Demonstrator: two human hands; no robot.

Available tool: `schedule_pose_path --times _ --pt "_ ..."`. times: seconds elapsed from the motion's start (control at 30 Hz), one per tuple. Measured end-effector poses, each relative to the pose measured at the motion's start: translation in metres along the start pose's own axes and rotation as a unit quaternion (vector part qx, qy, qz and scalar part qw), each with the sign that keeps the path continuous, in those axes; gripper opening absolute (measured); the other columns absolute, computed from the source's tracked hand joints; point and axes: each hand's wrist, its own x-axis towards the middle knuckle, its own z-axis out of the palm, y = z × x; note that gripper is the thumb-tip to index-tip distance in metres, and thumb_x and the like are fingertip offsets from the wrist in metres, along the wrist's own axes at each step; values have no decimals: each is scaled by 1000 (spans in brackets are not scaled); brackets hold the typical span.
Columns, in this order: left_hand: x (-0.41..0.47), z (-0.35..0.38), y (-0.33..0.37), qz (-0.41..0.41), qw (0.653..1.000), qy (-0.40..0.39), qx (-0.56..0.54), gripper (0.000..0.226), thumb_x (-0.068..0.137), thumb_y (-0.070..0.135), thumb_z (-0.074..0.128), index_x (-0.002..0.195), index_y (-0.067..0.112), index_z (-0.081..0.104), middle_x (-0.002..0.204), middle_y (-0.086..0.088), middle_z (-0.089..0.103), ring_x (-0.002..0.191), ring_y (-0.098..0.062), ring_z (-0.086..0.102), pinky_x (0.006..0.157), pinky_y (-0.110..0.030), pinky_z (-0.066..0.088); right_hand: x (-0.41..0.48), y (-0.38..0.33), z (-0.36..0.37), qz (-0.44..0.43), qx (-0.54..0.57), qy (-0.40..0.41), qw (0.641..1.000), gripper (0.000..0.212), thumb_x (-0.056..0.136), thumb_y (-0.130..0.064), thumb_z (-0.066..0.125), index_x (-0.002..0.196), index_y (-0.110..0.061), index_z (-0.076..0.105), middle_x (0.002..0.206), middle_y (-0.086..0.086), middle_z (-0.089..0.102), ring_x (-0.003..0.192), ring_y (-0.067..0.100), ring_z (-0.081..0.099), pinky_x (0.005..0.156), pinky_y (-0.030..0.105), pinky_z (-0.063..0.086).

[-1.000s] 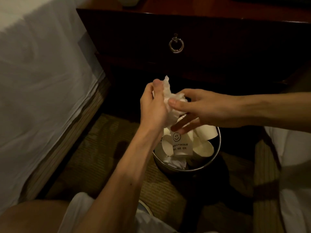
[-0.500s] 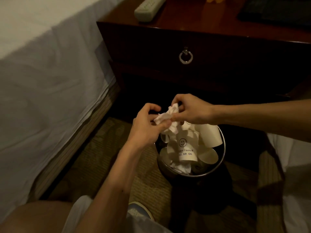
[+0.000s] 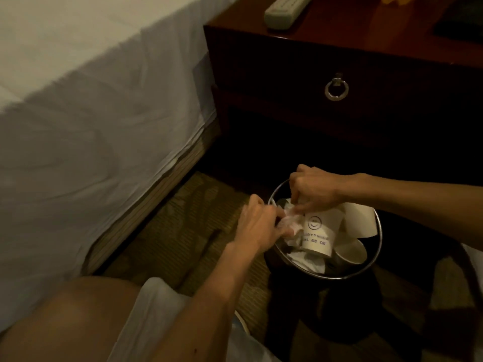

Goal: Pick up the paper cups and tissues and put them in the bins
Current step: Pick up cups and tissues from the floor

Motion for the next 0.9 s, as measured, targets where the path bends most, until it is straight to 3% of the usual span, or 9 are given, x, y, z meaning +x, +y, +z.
schedule_pose_path --times 0.07,0.13,0.23,0.37,0.47,0.57,0.63,0.73,0.9 --pt "-7 -21 -7 16 995 -79 -59 44 85 42 73 123 20 67 119 -8 63 110 -20 55 93 -39 48 -3 0 -13 -8 50 10 999 24 94 -41 55 107 -28 70 123 -4 47 117 16 35 99 36 41" --pt "-21 -48 -11 24 990 -81 -109 40 87 39 72 123 22 68 118 -2 67 109 -16 61 91 -36 51 -3 -2 -33 -28 81 44 995 25 93 -34 58 116 -29 67 123 -6 48 115 13 39 97 30 41" --pt "-59 -108 -28 31 996 70 -52 16 92 40 65 97 26 71 91 6 66 89 -14 63 75 -32 50 4 -40 -76 -81 164 147 972 8 90 -31 64 95 -38 62 100 -12 58 87 0 52 73 15 44" --pt "-153 -218 -80 -26 972 224 72 35 86 34 62 59 17 47 54 4 45 53 -11 47 55 -31 31 26 -153 -132 -179 340 280 880 15 84 -35 67 79 -23 58 69 -7 58 62 2 52 57 18 41" --pt "-255 -268 -138 -98 947 263 159 38 75 41 53 52 15 39 45 1 38 46 -14 40 50 -32 31 58 -279 -170 -311 407 236 826 16 88 -26 68 80 -17 57 69 -3 56 62 10 53 58 27 42" --pt "-357 -273 -185 -154 932 240 224 38 81 48 47 52 23 43 45 7 38 61 -8 52 48 -26 29 81 -393 -195 -423 395 182 795 18 88 -28 69 79 -18 56 70 -4 56 65 15 56 58 30 44" --pt "-418 -268 -207 -208 927 225 215 39 84 57 41 58 29 49 48 12 41 67 3 53 48 -24 30 83 -457 -207 -467 366 151 790 22 85 -38 67 77 -23 53 69 -6 55 64 13 54 57 30 43" --pt "-497 -276 -222 -298 909 197 215 35 83 59 41 63 31 49 51 13 42 54 -4 49 49 -25 32 69 -527 -223 -504 336 111 788 20 85 -42 67 81 -27 53 69 -7 54 64 12 53 55 29 43" --pt "-613 -351 -196 -373 904 171 117 28 79 68 37 70 42 44 60 15 47 56 -3 49 54 -18 32 8 -600 -311 -525 274 49 805 24 88 -56 50 104 -38 52 86 -16 53 79 3 54 63 22 47"
